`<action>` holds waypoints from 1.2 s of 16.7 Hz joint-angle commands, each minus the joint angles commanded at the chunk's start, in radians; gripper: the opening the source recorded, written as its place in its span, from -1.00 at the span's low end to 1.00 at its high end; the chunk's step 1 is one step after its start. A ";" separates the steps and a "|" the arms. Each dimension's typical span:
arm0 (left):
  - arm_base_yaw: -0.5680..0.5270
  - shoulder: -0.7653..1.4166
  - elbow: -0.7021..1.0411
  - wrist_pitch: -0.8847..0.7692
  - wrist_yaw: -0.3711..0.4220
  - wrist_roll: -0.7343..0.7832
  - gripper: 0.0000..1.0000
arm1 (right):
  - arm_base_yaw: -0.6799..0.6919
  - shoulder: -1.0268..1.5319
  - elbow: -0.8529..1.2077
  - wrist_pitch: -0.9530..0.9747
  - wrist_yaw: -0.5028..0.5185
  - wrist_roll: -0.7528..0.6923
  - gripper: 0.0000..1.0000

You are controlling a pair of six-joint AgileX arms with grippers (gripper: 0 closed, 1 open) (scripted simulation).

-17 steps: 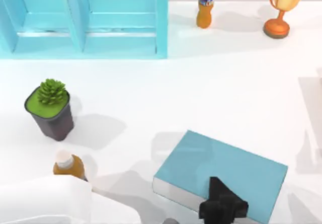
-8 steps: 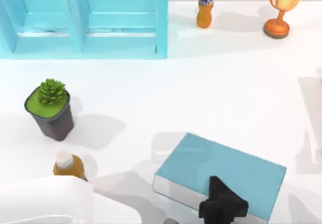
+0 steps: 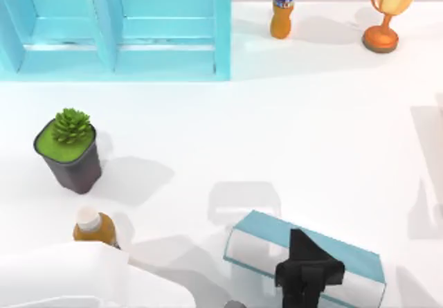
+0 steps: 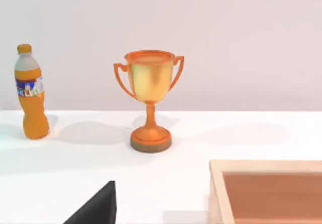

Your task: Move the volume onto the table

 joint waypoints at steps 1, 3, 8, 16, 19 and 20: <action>0.000 0.000 0.000 0.000 0.000 0.000 1.00 | 0.000 0.000 0.000 0.000 0.000 0.000 1.00; 0.000 0.000 0.000 0.000 0.000 0.000 1.00 | 0.000 0.000 0.000 0.000 0.000 0.000 1.00; -0.006 0.002 0.004 -0.010 0.004 -0.010 1.00 | 0.000 0.000 0.000 0.000 0.000 0.000 1.00; -0.132 0.087 0.150 -0.348 0.094 -0.351 1.00 | 0.000 0.000 0.000 0.000 0.000 0.000 1.00; -0.197 0.142 0.226 -0.550 0.138 -0.542 1.00 | 0.000 0.000 0.000 0.000 0.000 0.000 1.00; -0.219 0.161 0.251 -0.620 0.151 -0.606 1.00 | 0.000 0.000 0.000 0.000 0.000 0.000 1.00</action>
